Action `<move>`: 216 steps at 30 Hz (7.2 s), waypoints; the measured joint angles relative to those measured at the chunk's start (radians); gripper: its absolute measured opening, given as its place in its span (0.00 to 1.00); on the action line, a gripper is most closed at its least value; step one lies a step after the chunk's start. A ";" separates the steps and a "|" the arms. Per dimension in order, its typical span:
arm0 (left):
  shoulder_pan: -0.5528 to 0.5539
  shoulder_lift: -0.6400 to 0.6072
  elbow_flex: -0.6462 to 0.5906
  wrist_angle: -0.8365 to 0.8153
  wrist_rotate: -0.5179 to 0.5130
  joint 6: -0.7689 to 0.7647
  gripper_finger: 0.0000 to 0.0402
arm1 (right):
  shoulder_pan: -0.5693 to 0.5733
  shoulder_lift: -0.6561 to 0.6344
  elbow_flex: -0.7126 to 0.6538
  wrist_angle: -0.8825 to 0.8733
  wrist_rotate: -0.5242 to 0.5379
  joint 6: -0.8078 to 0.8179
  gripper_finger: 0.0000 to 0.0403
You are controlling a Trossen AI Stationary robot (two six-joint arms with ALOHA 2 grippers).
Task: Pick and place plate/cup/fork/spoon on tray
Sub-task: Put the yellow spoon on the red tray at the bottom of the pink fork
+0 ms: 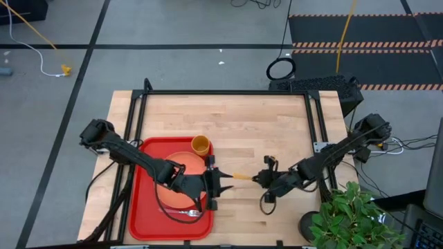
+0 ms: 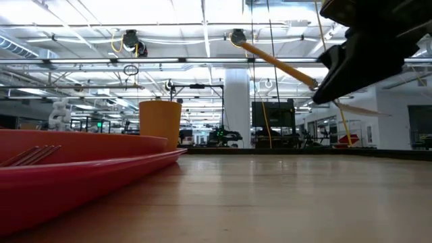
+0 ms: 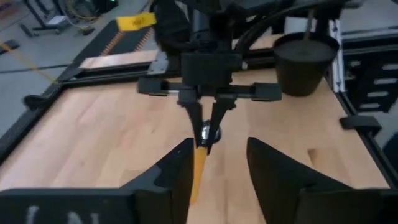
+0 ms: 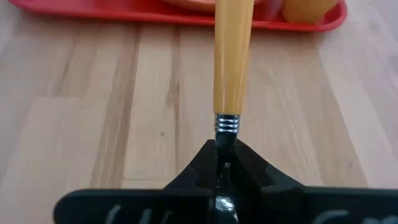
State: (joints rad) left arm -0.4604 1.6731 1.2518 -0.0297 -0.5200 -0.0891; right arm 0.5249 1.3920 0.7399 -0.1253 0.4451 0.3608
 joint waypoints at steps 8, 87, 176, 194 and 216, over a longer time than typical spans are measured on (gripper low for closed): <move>0.048 0.053 -0.001 0.008 0.099 -0.010 0.60 | 0.001 0.176 0.177 -0.216 0.000 0.020 0.02; -0.115 0.162 -0.001 -0.249 0.127 -0.312 0.16 | 0.095 0.024 0.271 -0.257 -0.155 0.000 0.34; -0.667 0.167 -0.032 -0.718 -0.074 -1.622 0.33 | 0.131 -0.052 0.201 -0.070 -0.032 -0.190 0.32; -0.550 0.254 -0.032 -0.676 -0.001 -1.317 0.01 | 0.131 -0.052 0.201 -0.070 -0.032 -0.190 0.32; -0.623 0.276 -0.030 -0.698 -0.002 -1.444 0.01 | 0.132 -0.052 0.201 -0.069 -0.032 -0.190 0.32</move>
State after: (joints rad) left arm -1.0832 1.9493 1.2217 -0.7276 -0.5216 -1.5329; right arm 0.6566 1.3396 0.9405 -0.1940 0.4132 0.1711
